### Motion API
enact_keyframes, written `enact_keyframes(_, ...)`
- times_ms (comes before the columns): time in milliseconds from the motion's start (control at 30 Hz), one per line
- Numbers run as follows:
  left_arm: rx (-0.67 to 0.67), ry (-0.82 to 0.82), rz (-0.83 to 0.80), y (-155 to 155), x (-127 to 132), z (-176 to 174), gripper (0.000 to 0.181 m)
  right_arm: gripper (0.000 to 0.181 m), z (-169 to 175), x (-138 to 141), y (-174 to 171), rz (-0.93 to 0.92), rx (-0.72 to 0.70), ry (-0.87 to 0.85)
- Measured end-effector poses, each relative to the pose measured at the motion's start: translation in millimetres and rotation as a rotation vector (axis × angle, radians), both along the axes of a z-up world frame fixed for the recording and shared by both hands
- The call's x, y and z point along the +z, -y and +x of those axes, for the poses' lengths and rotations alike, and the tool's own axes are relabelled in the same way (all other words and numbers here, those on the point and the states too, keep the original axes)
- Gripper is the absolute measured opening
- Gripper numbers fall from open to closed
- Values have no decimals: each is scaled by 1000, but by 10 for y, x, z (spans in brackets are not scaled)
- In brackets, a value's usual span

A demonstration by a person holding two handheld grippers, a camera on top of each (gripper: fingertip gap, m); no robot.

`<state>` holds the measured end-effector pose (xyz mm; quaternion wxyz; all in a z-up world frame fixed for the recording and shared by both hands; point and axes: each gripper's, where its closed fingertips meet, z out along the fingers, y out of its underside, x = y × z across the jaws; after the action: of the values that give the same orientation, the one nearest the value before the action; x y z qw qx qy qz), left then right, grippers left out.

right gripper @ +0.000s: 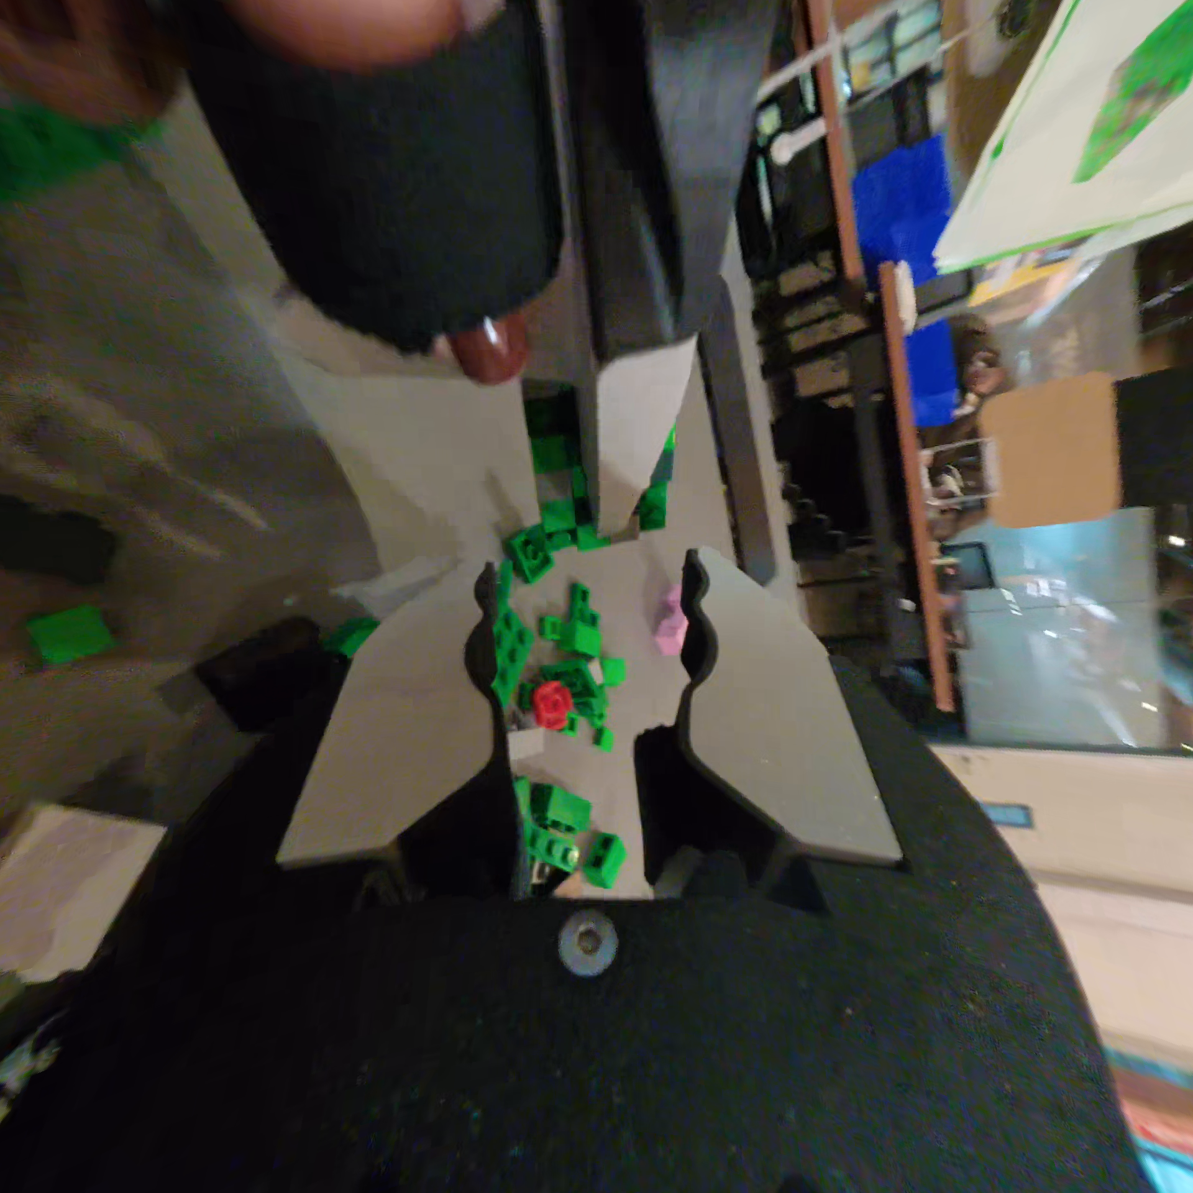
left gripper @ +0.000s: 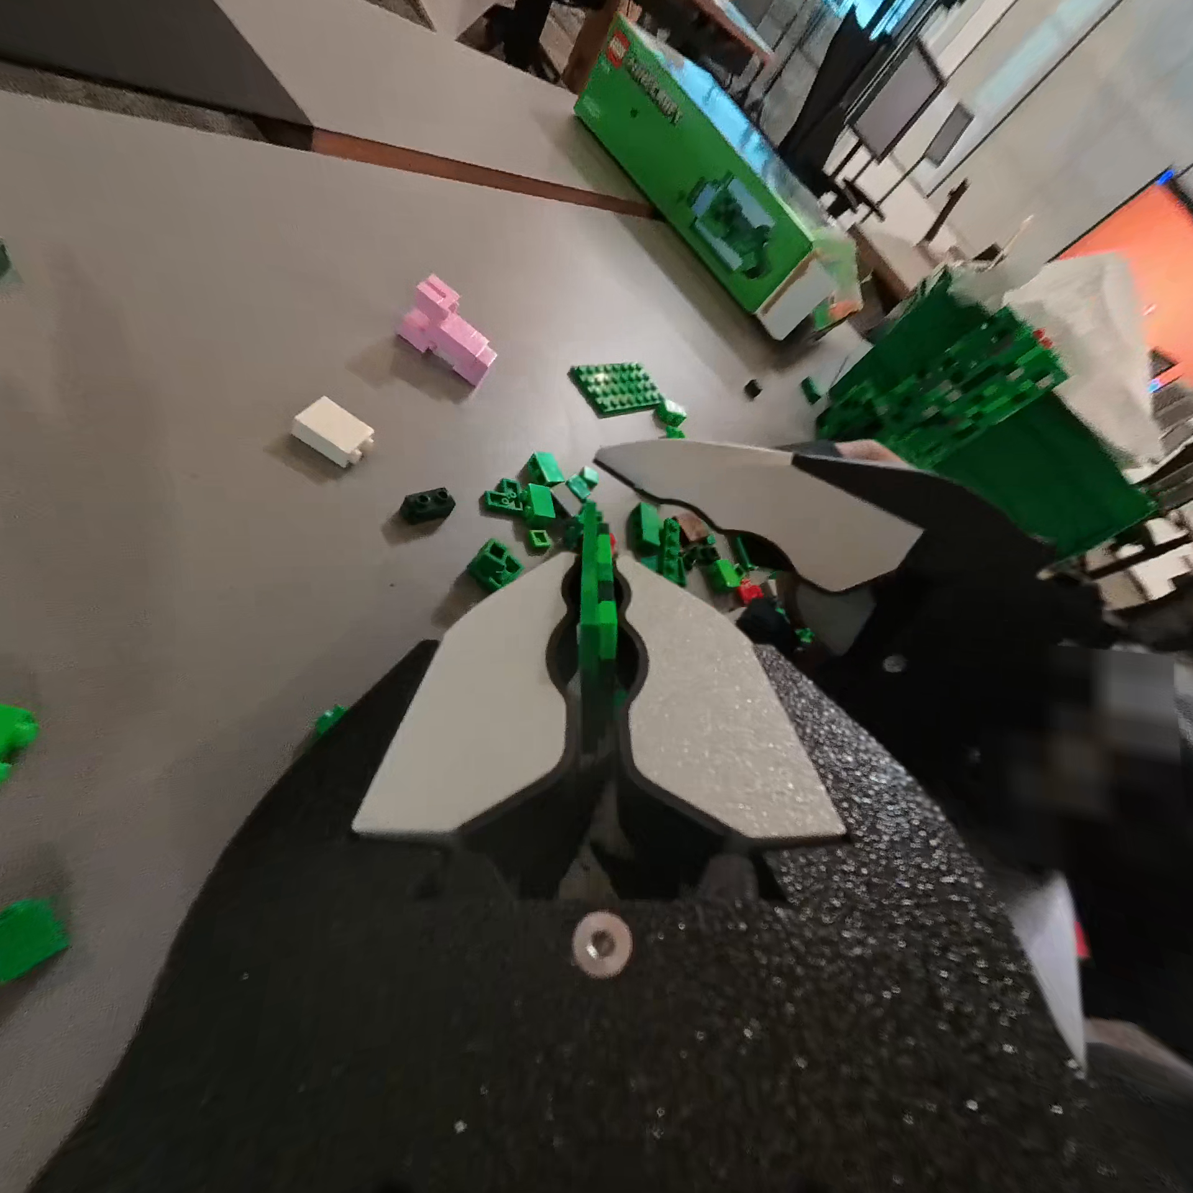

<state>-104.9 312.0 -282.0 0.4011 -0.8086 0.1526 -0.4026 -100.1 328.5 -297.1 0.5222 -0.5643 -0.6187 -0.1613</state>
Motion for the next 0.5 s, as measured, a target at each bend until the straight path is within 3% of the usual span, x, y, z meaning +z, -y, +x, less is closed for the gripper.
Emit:
enact_keyframes(167, -79, 11, 20, 94, 23, 191, 6, 60, -114, 4, 79, -34, 43, -38)
enact_keyframes(267, -111, 11, 19, 133, 14, 233, 6, 35, -68, 80, 39, 35, 37, -41)
enact_keyframes(333, -142, 9, 16, 164, 27, 239, 7, 35, -61, 83, 54, -3, 44, -74)
enact_keyframes(400, -142, -11, 28, 165, 42, 192, 26, 35, -34, 62, 33, -27, 40, -77)
enact_keyframes(500, -145, -32, 37, 168, 28, 120, 15, 34, -19, 34, 30, -44, 52, -74)
